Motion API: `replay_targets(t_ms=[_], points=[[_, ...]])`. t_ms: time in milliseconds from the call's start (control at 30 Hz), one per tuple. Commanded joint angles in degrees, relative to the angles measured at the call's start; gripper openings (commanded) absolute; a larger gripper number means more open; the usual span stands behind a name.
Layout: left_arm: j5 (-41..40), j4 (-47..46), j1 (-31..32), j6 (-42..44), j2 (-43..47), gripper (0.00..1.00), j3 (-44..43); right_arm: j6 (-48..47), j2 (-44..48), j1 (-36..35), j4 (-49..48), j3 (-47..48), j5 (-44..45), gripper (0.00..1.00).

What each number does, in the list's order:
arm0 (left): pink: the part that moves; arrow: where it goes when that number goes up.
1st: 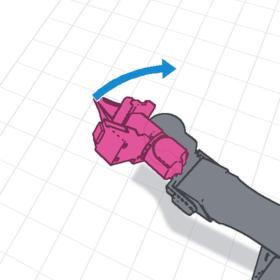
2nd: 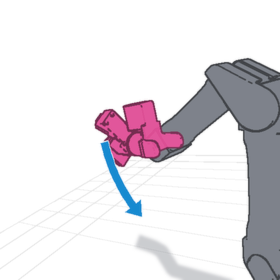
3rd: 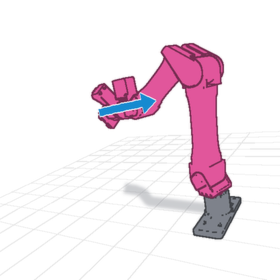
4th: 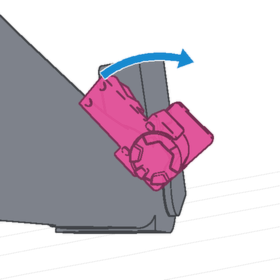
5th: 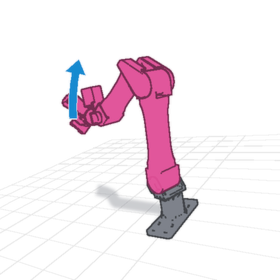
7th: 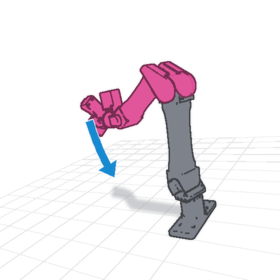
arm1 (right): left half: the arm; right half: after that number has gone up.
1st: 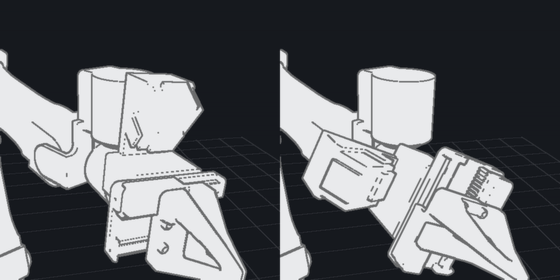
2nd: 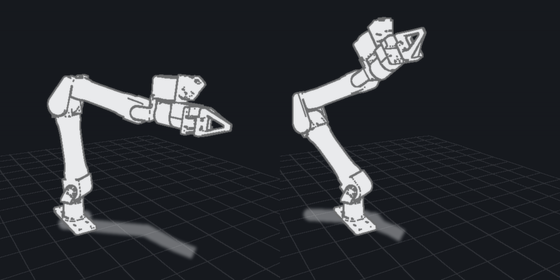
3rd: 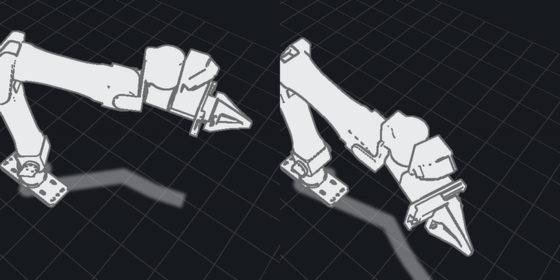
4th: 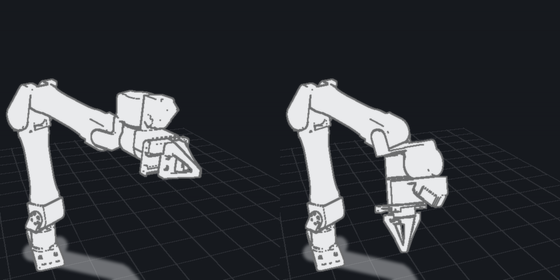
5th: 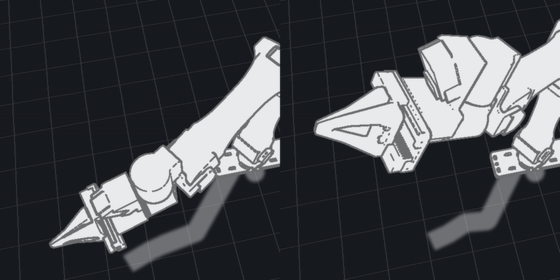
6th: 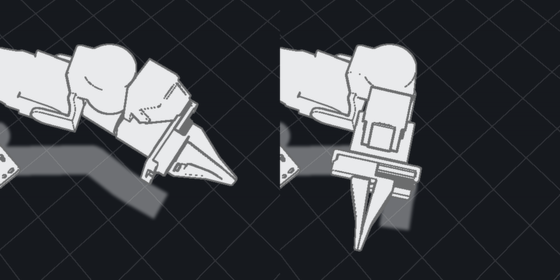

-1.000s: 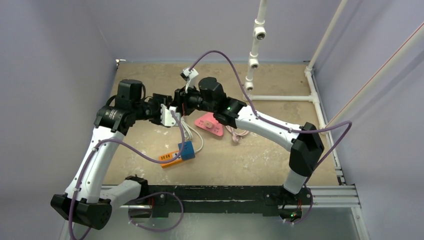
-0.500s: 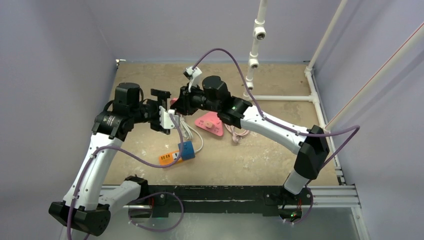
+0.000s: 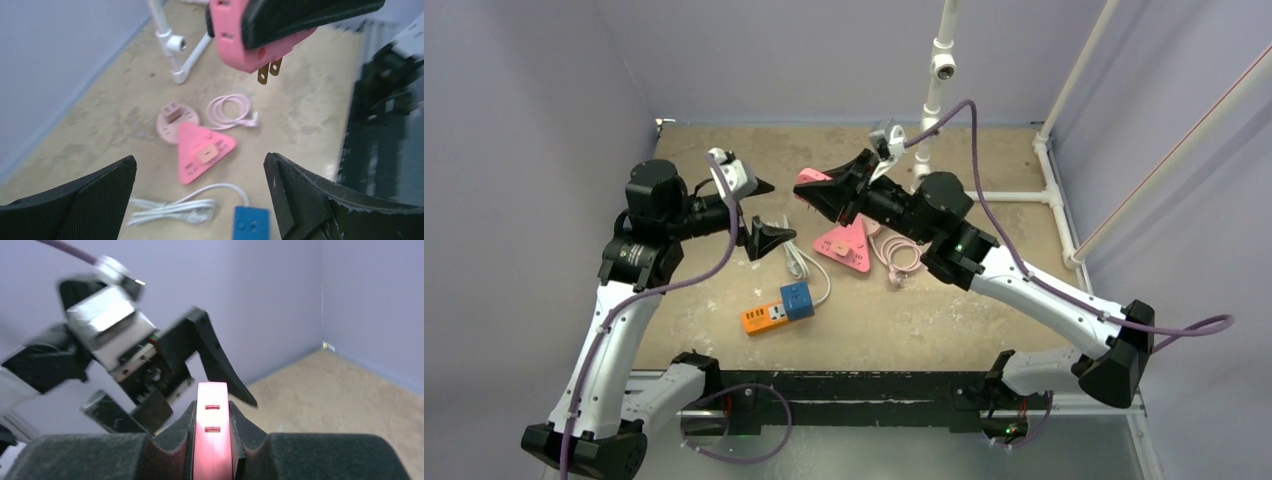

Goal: Insert the plug

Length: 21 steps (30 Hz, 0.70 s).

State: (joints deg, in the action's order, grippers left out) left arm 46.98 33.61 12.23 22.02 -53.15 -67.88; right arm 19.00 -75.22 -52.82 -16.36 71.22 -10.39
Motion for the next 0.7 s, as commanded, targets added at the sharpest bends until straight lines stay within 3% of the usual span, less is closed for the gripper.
replay_targets(t_ms=[0, 67, 133, 233, 500, 600, 667], points=[[15.1, -17.1, -1.5, -30.3, -1.9, 0.99, 2.4, 1.8, 2.6, 0.2, -13.8, -2.4, -2.0, 0.00], [18.1, -26.6, -1.8, -38.0, -2.1, 0.99, 4.4, 4.1, 3.2, 0.2, -17.0, -3.1, -1.7, 0.00], [21.3, -40.2, -1.9, -51.3, -2.1, 0.99, 6.4, 6.3, 3.6, 0.2, -20.1, -3.9, -2.8, 0.00], [23.4, -52.3, -1.8, -61.2, -2.7, 0.99, 7.2, 8.6, 4.3, 0.2, -24.3, -5.6, -3.8, 0.00], [25.5, -54.4, 0.5, -63.5, -5.7, 0.94, 4.7, 11.0, 2.3, 0.0, -28.3, -7.1, -5.7, 0.00], [26.5, -54.4, 0.9, -63.6, -6.5, 0.87, 4.9, 11.4, 2.1, -0.2, -29.5, -7.6, -5.3, 0.00], [26.6, -55.3, 1.3, -64.6, -7.0, 0.75, 4.9, 11.2, 1.7, -0.5, -29.4, -7.5, -4.7, 0.00]])
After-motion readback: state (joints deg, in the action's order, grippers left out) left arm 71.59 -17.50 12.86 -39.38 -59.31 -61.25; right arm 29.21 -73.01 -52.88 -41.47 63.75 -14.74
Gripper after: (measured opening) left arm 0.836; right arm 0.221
